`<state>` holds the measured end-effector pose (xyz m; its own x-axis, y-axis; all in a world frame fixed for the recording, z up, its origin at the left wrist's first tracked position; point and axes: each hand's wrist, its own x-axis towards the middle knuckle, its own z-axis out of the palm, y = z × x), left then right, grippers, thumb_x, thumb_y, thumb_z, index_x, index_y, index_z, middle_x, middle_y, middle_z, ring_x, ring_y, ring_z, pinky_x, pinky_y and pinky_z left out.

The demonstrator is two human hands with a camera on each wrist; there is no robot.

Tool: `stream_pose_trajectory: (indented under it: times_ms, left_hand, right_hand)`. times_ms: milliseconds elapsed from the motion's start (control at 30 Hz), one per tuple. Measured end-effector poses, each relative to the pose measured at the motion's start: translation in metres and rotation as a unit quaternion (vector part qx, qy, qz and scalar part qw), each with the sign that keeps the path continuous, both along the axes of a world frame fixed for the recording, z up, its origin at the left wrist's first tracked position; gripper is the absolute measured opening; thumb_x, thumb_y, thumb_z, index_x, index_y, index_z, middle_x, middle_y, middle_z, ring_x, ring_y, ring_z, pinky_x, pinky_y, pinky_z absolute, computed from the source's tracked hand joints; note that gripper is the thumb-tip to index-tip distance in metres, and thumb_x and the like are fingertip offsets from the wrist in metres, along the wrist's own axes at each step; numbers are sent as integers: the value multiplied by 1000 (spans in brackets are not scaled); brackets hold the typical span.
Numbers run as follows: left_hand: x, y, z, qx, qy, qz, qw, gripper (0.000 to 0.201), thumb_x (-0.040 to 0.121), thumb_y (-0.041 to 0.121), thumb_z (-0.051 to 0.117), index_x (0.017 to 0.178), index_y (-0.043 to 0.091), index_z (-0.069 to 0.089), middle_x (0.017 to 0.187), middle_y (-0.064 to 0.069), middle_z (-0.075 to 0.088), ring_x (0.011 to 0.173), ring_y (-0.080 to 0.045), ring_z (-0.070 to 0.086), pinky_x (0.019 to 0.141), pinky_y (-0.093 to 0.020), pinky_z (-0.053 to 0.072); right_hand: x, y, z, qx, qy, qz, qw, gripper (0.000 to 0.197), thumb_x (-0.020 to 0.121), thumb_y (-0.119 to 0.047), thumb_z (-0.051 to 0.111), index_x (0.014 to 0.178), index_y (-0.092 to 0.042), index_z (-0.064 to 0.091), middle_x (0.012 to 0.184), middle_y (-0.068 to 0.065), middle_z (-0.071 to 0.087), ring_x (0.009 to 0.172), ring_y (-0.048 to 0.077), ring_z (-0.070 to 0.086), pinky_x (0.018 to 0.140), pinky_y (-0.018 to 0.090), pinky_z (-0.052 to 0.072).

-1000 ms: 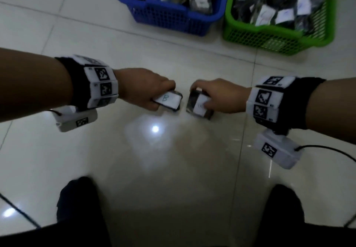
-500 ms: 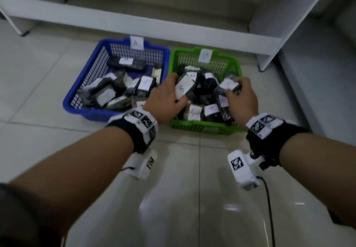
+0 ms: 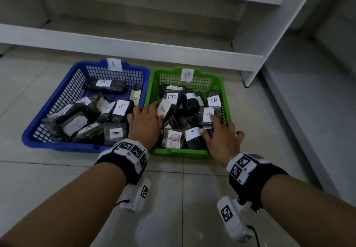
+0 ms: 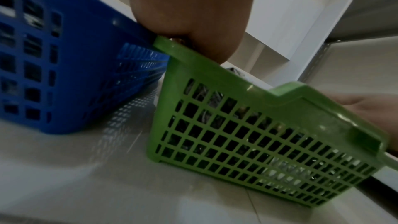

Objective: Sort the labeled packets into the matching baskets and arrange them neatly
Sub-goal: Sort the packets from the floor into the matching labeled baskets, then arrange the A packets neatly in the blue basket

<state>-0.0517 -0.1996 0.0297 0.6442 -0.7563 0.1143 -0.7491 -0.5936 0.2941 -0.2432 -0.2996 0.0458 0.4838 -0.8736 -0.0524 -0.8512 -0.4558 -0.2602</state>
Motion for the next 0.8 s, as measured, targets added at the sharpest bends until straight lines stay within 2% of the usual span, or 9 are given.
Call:
stream_pose_trajectory:
  times_ms: [33,100,200,267,333,533,700,800]
  left_hand:
    - [-1,-1,-2,0,-16,3,1000,50,97,41,37,143,20,31,137,-6,44,123,-29,33,95,-44,27]
    - [-2,0,-3,-19,-36,2,999,50,97,38,38,144,23,28,138,-3,39,121,-27,35,94,-44,29]
    - [-5,2,-3,-39,-70,-28,996,37,97,32,40,134,27,41,133,1,45,115,-25,41,91,-43,31]
    - [-6,2,-2,-26,-81,-34,996,32,97,33,39,128,28,46,134,3,46,117,-24,41,91,-42,32]
    - [-6,3,-3,-17,-80,-31,996,36,97,35,38,131,29,45,139,5,44,121,-23,40,94,-42,31]
    - [-11,3,4,45,-57,-10,997,43,98,34,35,142,34,34,149,2,33,130,-26,33,101,-44,28]
    - [-5,4,-3,30,-51,-9,998,47,97,32,37,143,37,29,150,4,31,131,-25,30,101,-44,27]
    - [-8,3,-1,68,-51,-17,996,51,97,31,35,147,35,20,154,3,22,135,-27,24,103,-45,24]
  right_hand:
    - [0,0,0,-12,15,-7,1000,54,94,-54,35,142,-32,27,141,4,44,138,30,17,103,50,18]
    - [1,0,0,-30,27,-35,999,53,92,-58,34,140,-35,33,141,12,32,130,33,18,102,48,19]
    - [0,1,-5,-30,14,-40,999,55,92,-59,34,140,-33,36,146,13,16,134,34,13,106,48,16]
    - [0,0,-9,-32,19,-7,999,57,93,-57,32,143,-29,32,152,4,17,140,32,8,110,50,14]
    - [1,-1,-10,-17,20,14,1000,59,95,-55,29,146,-26,26,154,-3,19,144,27,5,112,51,12]
    - [-3,-4,-7,12,6,30,999,60,96,-53,29,147,-24,23,156,-3,18,145,24,5,113,48,15]
    - [3,-2,-11,-21,0,4,1000,57,94,-49,37,144,-24,29,153,-3,26,144,23,12,110,46,19]
    - [1,-4,-11,-18,-2,2,1000,55,94,-46,39,144,-25,30,153,-3,27,144,21,13,110,45,20]
